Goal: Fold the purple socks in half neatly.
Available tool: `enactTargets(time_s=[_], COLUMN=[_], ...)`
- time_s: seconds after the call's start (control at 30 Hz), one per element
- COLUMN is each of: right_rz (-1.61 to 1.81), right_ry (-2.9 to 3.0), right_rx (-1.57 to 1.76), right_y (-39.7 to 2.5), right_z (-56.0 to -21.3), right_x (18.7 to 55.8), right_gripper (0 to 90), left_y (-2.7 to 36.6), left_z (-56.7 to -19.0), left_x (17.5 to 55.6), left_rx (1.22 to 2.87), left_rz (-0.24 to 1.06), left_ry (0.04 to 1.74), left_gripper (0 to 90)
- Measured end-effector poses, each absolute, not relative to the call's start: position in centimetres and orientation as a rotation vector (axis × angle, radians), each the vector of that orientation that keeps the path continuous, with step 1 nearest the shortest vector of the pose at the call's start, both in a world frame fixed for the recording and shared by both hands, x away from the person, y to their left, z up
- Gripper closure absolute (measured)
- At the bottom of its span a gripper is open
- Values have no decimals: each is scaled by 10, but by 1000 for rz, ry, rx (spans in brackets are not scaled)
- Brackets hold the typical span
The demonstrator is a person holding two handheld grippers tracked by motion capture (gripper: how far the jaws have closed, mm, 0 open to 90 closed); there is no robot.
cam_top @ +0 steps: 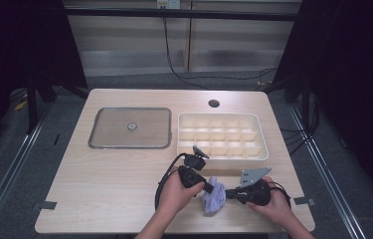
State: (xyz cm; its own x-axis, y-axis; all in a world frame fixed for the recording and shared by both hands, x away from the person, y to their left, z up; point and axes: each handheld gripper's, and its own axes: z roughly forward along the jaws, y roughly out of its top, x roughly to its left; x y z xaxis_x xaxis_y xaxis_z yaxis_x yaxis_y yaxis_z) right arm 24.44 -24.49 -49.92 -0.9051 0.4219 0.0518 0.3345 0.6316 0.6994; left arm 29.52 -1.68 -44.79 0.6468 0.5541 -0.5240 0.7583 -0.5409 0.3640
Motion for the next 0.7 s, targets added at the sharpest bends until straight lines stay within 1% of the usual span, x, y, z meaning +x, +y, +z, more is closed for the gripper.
enactTargets(time_s=[0.53,0.6,0.7], right_rz=[1136,1135,1133], right_ry=[2735,2735,2736], right_rx=[628,628,629], right_y=[-244,-244,-244], right_z=[-499,-499,-499], right_x=[244,244,244], right_gripper=[882,882,882], left_y=[-24,-25,-28], left_z=[-445,-445,-445], left_x=[293,294,292], left_rx=[2290,2309,2271], left_rz=[-475,-477,-477], left_ry=[1000,983,1014], left_gripper=[846,846,848])
